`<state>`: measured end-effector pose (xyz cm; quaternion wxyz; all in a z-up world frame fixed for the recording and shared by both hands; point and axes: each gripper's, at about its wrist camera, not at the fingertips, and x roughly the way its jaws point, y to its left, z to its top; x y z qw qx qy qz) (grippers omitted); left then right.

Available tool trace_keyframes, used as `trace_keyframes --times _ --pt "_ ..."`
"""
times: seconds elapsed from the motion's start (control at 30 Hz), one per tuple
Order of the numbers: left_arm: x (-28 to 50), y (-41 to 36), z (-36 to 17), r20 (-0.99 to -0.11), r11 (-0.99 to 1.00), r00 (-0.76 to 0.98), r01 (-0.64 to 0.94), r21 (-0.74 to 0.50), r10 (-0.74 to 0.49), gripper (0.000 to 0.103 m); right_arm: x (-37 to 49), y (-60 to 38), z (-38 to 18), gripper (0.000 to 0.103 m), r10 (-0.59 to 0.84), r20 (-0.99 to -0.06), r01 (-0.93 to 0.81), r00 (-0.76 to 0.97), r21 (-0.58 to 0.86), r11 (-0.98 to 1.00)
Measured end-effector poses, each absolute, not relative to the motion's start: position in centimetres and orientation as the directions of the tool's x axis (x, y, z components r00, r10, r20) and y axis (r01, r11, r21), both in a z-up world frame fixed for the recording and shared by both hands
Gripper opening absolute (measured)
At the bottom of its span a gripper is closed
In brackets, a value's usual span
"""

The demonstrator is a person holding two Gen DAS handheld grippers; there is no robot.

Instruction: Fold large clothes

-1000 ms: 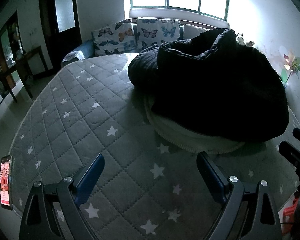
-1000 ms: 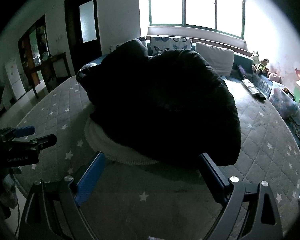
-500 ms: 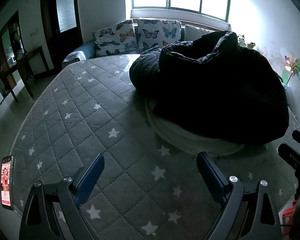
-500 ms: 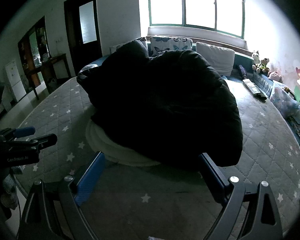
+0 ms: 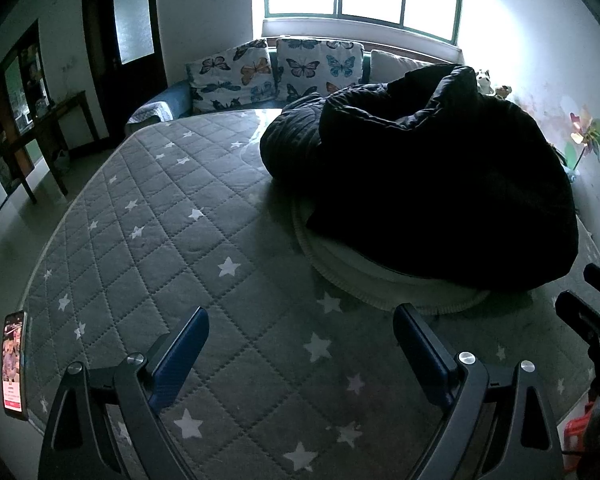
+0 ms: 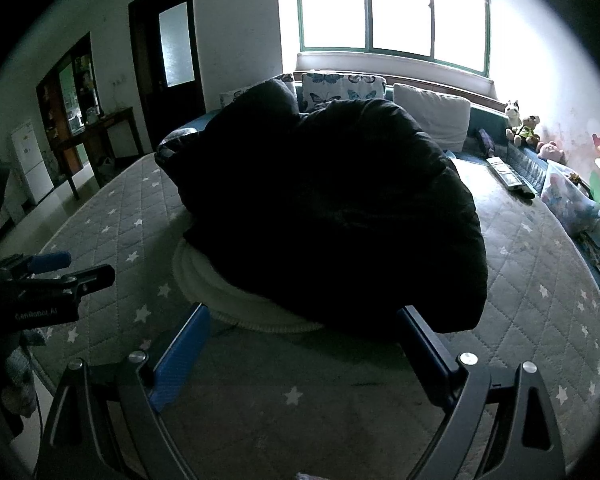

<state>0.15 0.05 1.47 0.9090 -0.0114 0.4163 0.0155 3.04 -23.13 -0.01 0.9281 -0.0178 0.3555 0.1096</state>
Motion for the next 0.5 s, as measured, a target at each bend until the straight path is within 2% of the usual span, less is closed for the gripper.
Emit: trace_keyframes --times 0.5 --pt "0.30 0.54 2.08 -0.754 0.999 0.656 -0.038 -0.006 0.021 0.099 3.02 -22.83 -0.16 0.101 0.188 -0.666 -0.215 0.722 0.042 0.976"
